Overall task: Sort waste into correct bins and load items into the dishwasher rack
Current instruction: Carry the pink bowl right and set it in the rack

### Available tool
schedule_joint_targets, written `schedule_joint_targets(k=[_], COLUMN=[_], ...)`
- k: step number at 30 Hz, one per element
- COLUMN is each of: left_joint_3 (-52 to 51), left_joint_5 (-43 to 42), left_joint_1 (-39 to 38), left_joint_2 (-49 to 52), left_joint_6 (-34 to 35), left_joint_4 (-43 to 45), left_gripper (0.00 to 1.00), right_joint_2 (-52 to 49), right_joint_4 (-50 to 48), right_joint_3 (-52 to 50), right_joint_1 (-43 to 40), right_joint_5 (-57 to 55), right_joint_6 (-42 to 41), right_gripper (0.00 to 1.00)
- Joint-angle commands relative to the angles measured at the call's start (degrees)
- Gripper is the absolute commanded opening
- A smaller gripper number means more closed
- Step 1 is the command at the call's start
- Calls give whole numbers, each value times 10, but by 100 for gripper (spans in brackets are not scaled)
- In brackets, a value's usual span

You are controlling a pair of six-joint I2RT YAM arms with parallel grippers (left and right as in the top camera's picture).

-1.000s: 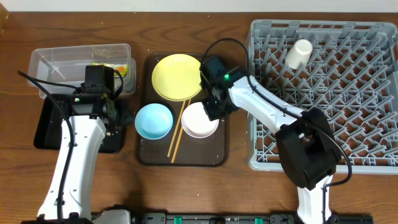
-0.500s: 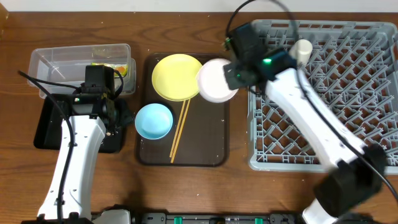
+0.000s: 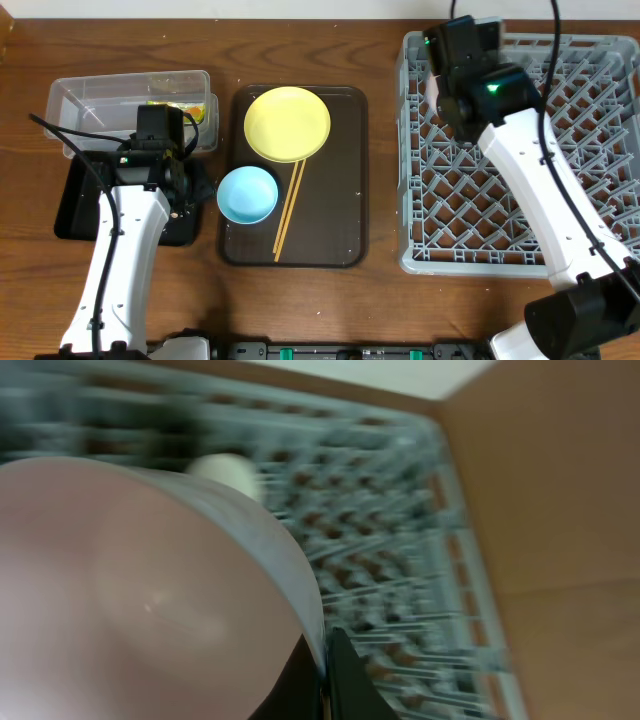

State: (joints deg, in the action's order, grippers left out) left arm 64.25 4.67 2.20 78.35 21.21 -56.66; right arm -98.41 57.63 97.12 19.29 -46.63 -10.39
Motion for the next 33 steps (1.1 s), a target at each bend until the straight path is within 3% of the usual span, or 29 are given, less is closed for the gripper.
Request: schedule_joint_targets(k=[1,9,18,33], left_joint_3=[-3,-3,-3,-3], left_joint_5=[3,-3,-12,-12], left_joint_1=[3,3,3,3], left_joint_2=[-1,-1,-1,-1], left_joint_6=[6,6,5,5], left_joint_4=[-3,-3,-3,-3], left_gripper=[63,63,63,63], right_joint_2=[-8,-58,-142,-166], right_joint_4=[5,71,101,108], right_joint_3=[5,5,5,5], right_joint_1=[-16,-20,-20,7], right_joint_5=[-95,-117,-221,-154], right_joint_6=[43,66,2,1], right_gripper=[1,1,1,1])
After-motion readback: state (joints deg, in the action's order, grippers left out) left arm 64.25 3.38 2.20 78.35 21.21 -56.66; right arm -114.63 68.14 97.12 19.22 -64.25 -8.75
